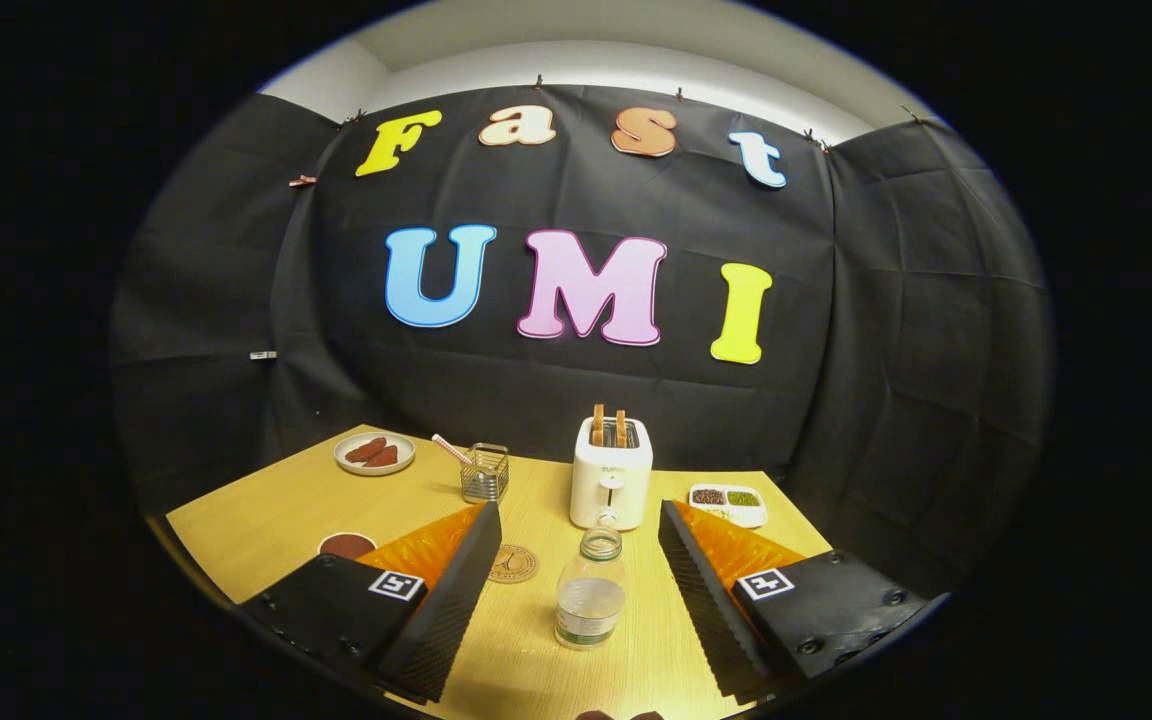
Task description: Take the bottle from table, then pour the juice into the cup, finally place the bottle on the coaster
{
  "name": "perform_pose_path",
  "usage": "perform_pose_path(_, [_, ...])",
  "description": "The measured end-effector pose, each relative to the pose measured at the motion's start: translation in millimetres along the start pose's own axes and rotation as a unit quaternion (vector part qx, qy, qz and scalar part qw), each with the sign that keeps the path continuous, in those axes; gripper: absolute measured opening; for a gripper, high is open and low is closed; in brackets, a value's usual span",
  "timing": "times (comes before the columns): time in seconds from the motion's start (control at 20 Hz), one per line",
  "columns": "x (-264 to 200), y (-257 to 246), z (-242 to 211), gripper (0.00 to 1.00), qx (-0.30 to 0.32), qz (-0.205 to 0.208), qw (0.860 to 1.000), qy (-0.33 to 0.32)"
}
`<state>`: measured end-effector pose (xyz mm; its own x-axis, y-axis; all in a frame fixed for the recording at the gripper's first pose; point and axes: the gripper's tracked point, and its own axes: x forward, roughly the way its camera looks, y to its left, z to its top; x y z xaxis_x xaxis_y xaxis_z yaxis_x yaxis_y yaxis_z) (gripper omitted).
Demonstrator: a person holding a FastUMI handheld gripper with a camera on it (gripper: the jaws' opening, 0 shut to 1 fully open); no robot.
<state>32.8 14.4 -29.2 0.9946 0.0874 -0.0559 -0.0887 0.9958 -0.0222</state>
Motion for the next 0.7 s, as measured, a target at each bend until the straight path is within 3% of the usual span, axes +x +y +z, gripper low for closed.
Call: perform_pose_path(0.7, [47, -6, -60, 0.97, 0.008, 0.036, 0.999, 0.029])
